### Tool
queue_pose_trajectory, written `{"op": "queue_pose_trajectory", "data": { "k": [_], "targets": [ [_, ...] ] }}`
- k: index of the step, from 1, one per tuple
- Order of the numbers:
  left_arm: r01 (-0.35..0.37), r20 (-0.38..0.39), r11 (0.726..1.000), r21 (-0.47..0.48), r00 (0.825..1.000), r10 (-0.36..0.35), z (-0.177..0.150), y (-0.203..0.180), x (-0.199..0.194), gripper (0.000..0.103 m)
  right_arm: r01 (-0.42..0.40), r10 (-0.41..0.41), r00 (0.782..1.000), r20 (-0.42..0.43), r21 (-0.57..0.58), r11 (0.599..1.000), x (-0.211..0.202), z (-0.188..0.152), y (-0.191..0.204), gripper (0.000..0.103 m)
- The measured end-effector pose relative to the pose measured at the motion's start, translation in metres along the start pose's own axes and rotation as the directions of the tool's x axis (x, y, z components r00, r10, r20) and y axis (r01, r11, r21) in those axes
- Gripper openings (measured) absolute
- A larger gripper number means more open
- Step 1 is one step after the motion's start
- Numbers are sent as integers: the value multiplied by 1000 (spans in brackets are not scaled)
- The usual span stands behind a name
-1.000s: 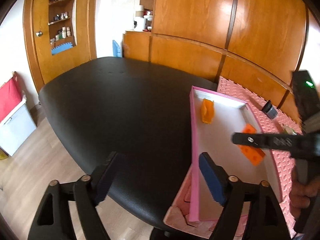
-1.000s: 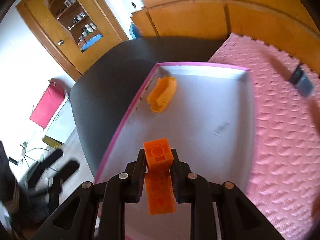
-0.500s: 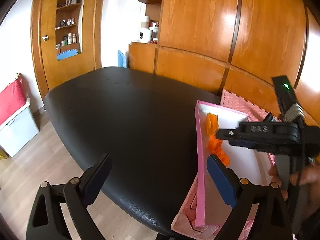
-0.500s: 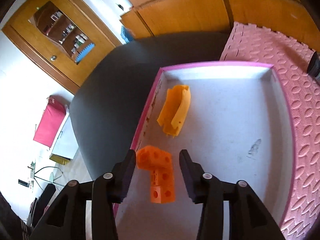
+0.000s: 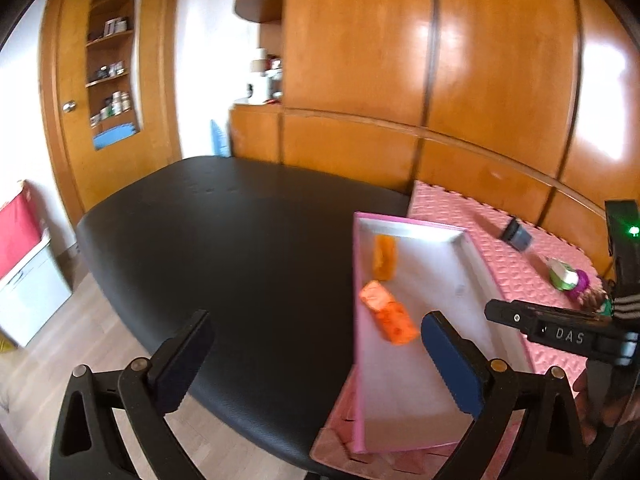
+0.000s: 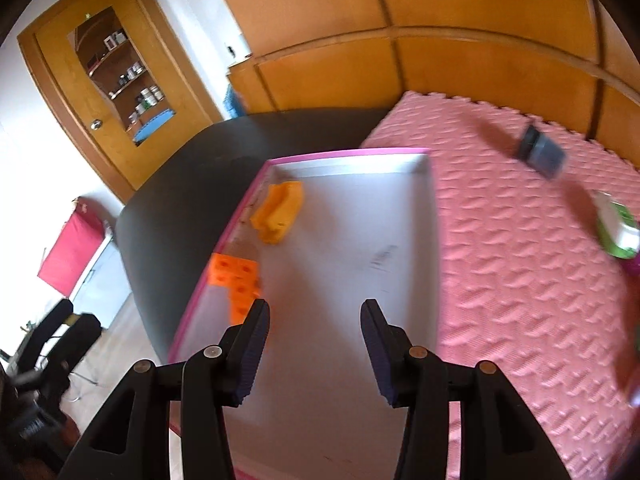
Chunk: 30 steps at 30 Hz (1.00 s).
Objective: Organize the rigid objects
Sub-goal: 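Carry the orange block stack into the tray and open the right tool, then reach the left tool to the black-lidded clear jar and grasp it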
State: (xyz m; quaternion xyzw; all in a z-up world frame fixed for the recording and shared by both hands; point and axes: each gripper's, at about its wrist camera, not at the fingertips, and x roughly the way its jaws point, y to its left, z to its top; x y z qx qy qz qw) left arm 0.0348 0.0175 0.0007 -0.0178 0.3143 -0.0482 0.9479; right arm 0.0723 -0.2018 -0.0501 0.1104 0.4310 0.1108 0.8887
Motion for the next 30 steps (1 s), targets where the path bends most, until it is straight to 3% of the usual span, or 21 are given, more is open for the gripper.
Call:
{"op": "queue_pose_trajectory", "data": {
  "k": [9,16,23,26,30],
  "targets": [
    [41,-7,996,83,999,-41,10,-37,-4,103,135,-134,988,83,-13,991,-57,-15,-52,47],
    [144,-39,980,141,989,-139,15,-69,-2,103,219,-225,966,128,60,974,-91,-19,-106,47],
    [200,-72,958,206,979,-189,20,-110,5,103,292,-308,938,157,119,949,-116,-19,-156,48],
    [240,-124,952,192,968,-219,21,-124,16,103,329,-350,922,165,141,934,-122,-22,-179,56],
    [304,-205,936,178,942,-267,23,-148,31,103,343,-386,905,179,229,911,-133,-28,-217,56]
  ]
}}
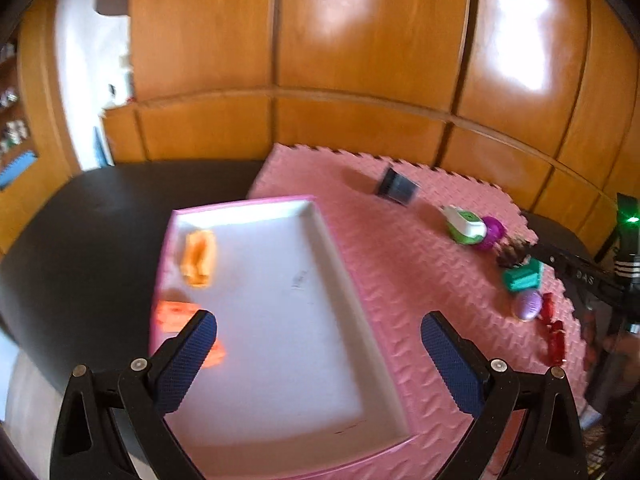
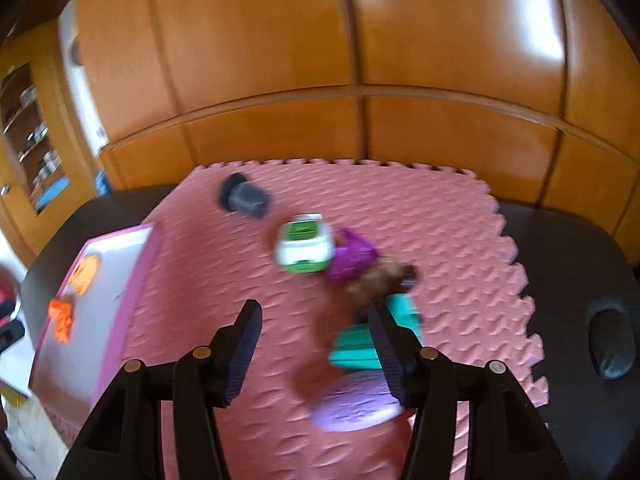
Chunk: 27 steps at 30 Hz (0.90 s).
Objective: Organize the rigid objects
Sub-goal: 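Reach the left tool to the black-lidded clear jar and grasp it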
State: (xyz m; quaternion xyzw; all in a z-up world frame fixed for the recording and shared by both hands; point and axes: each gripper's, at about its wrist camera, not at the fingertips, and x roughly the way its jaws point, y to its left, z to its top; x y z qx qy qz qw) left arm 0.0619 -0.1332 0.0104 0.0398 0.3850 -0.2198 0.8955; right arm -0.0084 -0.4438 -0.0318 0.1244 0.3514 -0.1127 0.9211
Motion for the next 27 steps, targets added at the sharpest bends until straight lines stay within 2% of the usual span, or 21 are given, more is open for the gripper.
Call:
{"op": "queue_pose_trajectory", "data": {
  "k": [2,4,7,12,18,23,27],
  "targets": [
    [16,-5,1000,11,1000,-16,6,-10,5,103,13,-14,1000,15,66,998,1,-1,-21,56],
    [35,-11,999,36,999,-34,16,-23,12,103,18,-17,1000,-6,157,987,5,0,-39,56],
    [61,-25,996,60,998,-60,30,-40,24,103,-8,4,1000,19,214,977,-1,5,-48,56],
    [86,-99,994,69,992,-78,61,-64,64,103,-43,39,999,24,209,977,-5,6,-44,56],
    [72,-114,996,47,991,-67,97,-77,111,103,-80,80,997,10,175,981,-5,6,-31,56],
    [59,-111,977,207,993,-37,121,-105,156,103,-97,96,995,13,167,981,-7,6,-26,56],
    [46,-116,963,266,993,-15,136,-120,190,103,-105,105,994,10,168,980,-6,7,-26,56]
  ]
}}
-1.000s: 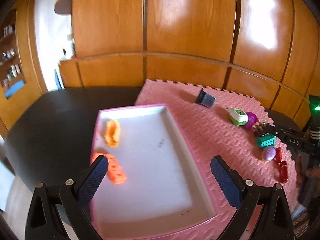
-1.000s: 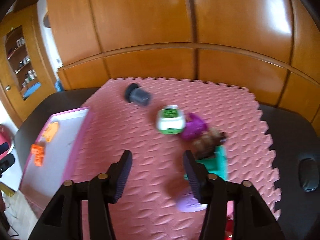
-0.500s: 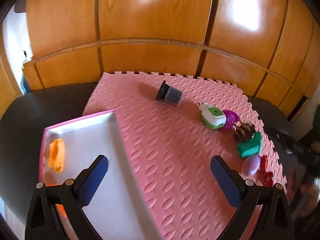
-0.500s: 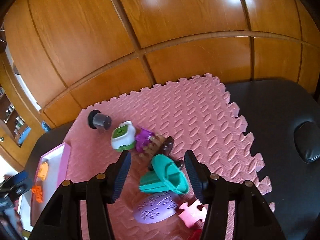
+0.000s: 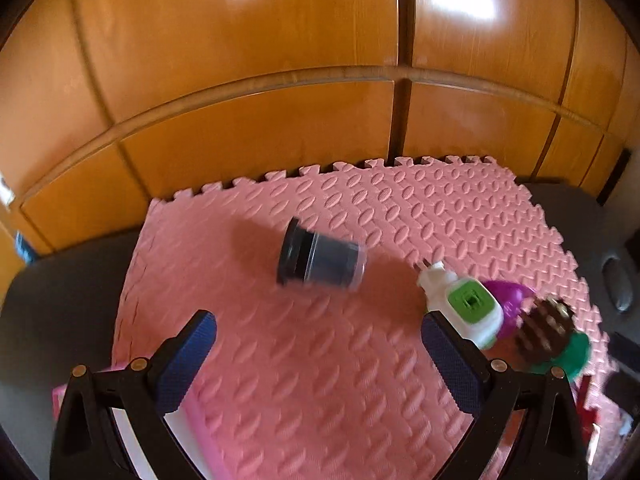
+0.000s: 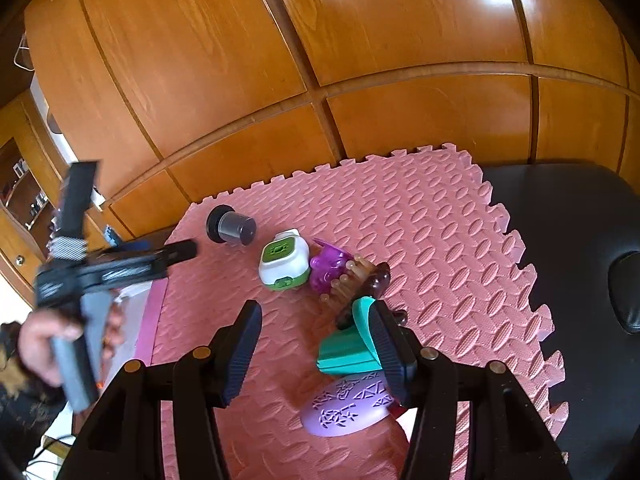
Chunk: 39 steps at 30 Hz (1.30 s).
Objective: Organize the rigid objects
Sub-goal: 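Reach the left tool to the black-lidded clear jar and grasp it, then carry the jar into the tray and release it while the right tool grasps the green-white bottle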
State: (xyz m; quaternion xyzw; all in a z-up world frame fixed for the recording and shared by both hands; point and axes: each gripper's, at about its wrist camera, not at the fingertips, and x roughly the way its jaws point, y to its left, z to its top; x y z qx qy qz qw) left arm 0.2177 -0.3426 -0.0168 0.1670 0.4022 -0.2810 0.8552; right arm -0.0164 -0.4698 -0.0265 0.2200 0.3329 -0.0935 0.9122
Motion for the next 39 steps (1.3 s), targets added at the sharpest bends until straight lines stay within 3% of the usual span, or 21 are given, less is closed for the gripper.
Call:
{"op": "queue_pose_trajectory", "data": {
  "k": [4,12,14,16,17,18,26,31,35,39],
  "targets": [
    [7,-15,1000,-3,1000,-7,14,5,31,103,-5,5,1000,2,3,1000,0,0,-1,56],
    [-40,-64,997,61,997,44,28,0,67,103,-14,14,1000,-10,32,999,4,2,-6,56],
    [-82,-55,994,77,995,87,30,-3,71,102,-15,15,1000,-8,32,999,4,3,-7,56],
    [-74,-46,995,63,996,77,31,-4,71,86,-7,7,1000,-5,30,1000,5,2,-7,56],
    [-64,-47,997,50,997,66,30,-3,70,69,-1,1,1000,-5,29,1000,5,2,-7,56],
    [-64,-50,997,41,997,67,29,-3,70,68,3,-3,1000,-5,30,1000,6,2,-8,56],
    [-12,4,1000,6,1000,12,-1,-7,20,67,28,-32,998,48,78,997,-5,9,-22,56],
    [33,35,999,13,999,-33,-32,-18,-34,67,11,-39,993,107,246,969,-21,17,-60,56],
    [63,52,998,6,997,-64,-60,-24,-71,67,-36,-3,995,104,372,928,-22,16,-87,56],
    [90,62,996,-8,994,-90,-90,-29,-102,67,-61,44,998,53,363,930,-12,14,-85,56]
  ]
}}
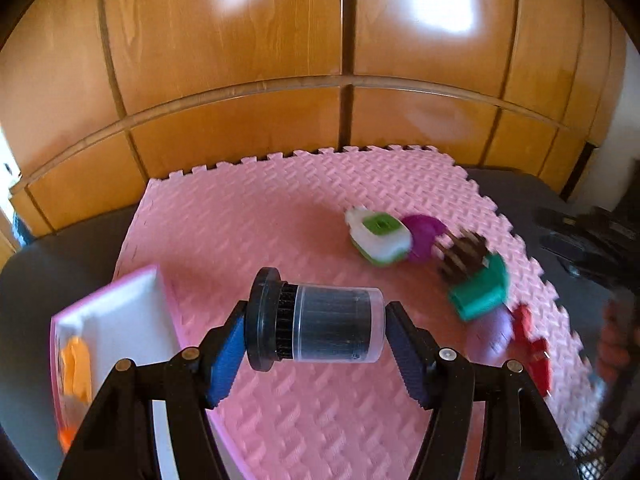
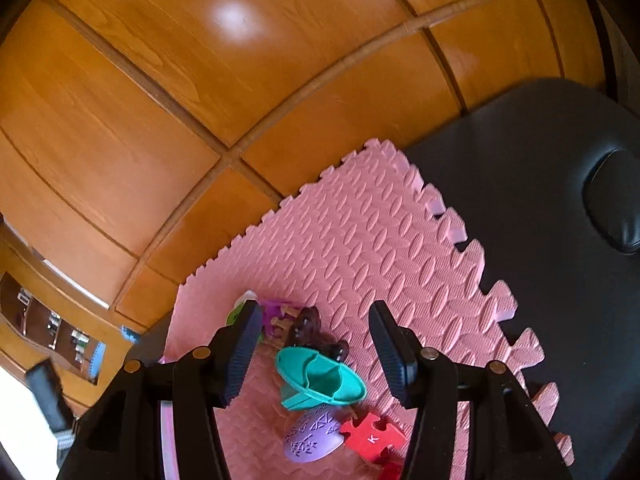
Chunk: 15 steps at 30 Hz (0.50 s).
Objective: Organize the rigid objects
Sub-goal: 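Carry the jar into the tray and release it while the right tool grasps the green-white bottle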
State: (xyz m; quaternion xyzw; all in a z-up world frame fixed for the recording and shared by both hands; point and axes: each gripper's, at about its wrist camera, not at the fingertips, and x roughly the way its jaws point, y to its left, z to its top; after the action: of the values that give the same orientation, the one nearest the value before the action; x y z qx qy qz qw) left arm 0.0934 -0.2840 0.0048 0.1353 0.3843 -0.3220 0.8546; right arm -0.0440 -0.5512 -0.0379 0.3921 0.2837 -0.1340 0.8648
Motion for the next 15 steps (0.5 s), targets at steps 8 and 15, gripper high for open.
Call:
{"op": "queue_pose_trajectory", "data": {
  "k": [8,15],
  "targets": [
    [10,33,998,-63,999,-8,-45,2,-45,67,32,-39,998,-58,-114,993,15,-16,18,56],
    [-11,75,996,-87,997,17,-74,20,-78,67,19,-47,997,-65,-373,927,25,-42,74,56]
  ]
}}
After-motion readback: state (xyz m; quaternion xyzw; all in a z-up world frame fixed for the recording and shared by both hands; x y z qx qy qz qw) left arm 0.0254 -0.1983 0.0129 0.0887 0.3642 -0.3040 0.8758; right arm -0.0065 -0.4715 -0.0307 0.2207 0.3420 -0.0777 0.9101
